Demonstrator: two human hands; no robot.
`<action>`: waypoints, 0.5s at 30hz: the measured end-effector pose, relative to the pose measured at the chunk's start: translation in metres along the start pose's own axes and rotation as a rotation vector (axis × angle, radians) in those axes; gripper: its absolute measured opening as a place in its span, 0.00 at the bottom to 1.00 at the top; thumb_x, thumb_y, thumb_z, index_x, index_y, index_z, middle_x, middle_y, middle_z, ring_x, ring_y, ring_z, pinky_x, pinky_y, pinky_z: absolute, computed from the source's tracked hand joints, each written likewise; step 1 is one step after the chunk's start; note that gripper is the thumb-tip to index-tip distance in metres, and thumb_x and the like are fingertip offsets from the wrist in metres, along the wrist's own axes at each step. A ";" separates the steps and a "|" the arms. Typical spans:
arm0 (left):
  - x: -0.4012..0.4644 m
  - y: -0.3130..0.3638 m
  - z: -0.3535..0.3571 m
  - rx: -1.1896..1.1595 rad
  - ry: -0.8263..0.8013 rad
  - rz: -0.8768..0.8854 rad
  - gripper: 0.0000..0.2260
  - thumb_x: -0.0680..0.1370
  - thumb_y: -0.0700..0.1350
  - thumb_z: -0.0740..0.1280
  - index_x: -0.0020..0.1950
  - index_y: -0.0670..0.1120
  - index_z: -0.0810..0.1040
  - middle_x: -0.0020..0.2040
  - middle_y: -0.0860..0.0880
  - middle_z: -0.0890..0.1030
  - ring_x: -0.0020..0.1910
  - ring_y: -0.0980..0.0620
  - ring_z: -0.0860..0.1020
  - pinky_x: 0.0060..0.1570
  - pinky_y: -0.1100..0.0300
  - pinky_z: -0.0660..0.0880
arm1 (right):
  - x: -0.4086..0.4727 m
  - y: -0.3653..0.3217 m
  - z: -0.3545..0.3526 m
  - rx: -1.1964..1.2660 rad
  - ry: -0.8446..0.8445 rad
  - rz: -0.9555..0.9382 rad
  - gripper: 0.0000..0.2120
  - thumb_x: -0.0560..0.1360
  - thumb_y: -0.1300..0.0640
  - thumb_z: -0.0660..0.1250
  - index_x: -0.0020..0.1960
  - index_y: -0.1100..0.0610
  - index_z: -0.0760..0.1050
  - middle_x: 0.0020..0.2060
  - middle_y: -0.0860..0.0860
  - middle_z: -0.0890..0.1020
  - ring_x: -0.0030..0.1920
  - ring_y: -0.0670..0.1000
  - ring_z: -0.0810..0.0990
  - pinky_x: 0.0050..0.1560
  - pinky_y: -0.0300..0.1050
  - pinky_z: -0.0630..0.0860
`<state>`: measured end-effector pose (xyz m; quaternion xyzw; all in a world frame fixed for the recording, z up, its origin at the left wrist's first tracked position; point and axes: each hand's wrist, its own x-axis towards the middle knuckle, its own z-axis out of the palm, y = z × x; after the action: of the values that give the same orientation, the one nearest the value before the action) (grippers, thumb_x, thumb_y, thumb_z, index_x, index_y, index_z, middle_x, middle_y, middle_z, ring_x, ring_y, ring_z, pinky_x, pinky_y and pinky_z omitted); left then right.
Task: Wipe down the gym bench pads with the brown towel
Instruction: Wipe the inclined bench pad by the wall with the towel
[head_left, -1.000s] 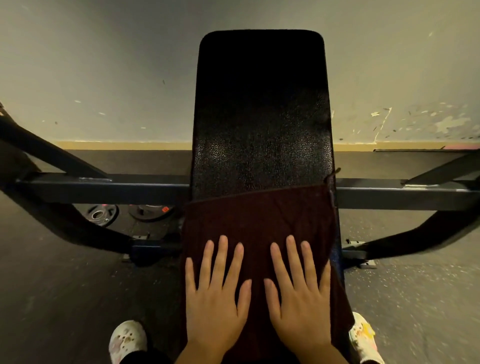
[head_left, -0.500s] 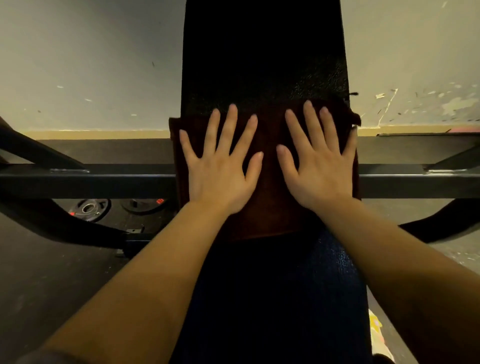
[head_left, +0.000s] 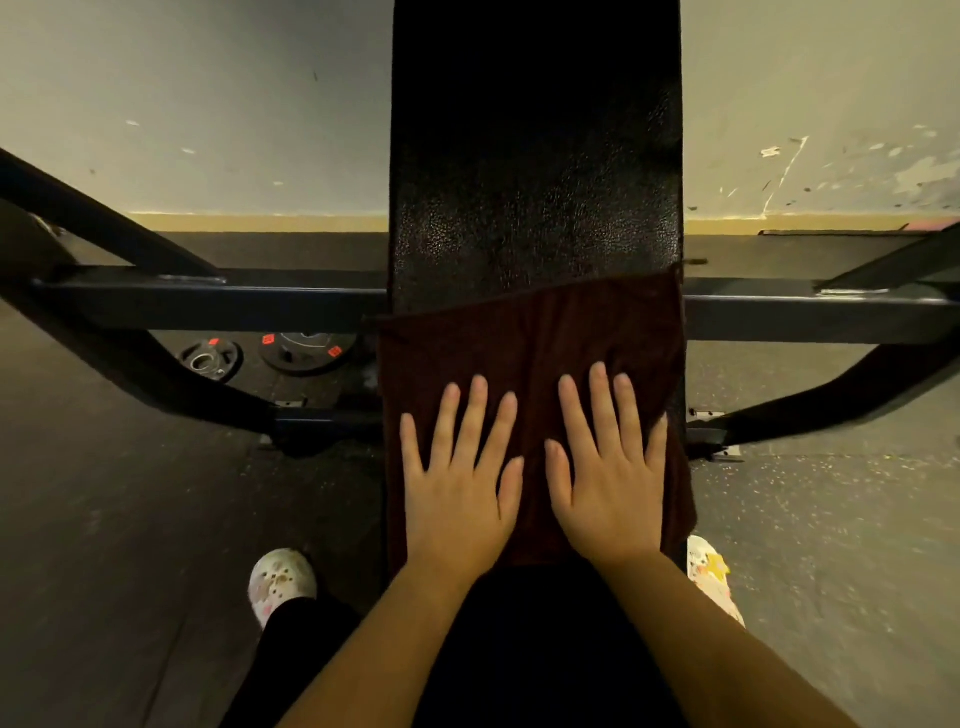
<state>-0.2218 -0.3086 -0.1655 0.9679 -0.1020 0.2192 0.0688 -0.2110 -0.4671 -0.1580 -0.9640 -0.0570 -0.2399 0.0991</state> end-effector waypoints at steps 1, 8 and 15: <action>-0.020 0.003 0.001 0.007 -0.018 -0.004 0.28 0.81 0.56 0.53 0.80 0.53 0.54 0.81 0.48 0.52 0.79 0.45 0.55 0.74 0.38 0.50 | -0.016 0.000 0.000 0.003 -0.017 -0.009 0.29 0.80 0.45 0.52 0.79 0.49 0.54 0.79 0.53 0.56 0.79 0.54 0.51 0.75 0.62 0.46; -0.084 0.008 0.006 0.032 -0.042 0.003 0.28 0.80 0.56 0.55 0.79 0.54 0.55 0.81 0.49 0.51 0.79 0.45 0.56 0.74 0.40 0.48 | -0.095 -0.004 -0.001 0.047 -0.066 -0.019 0.27 0.83 0.41 0.43 0.80 0.47 0.48 0.79 0.51 0.56 0.79 0.54 0.53 0.74 0.66 0.48; -0.026 0.002 0.000 0.018 0.005 0.017 0.28 0.80 0.57 0.55 0.79 0.55 0.54 0.80 0.48 0.55 0.79 0.45 0.56 0.71 0.34 0.50 | -0.009 -0.014 -0.001 0.050 0.023 -0.026 0.30 0.79 0.46 0.54 0.79 0.49 0.54 0.78 0.51 0.58 0.78 0.53 0.55 0.73 0.66 0.46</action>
<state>-0.2450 -0.3059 -0.1763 0.9670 -0.1081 0.2231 0.0583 -0.2216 -0.4542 -0.1588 -0.9576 -0.0742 -0.2508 0.1206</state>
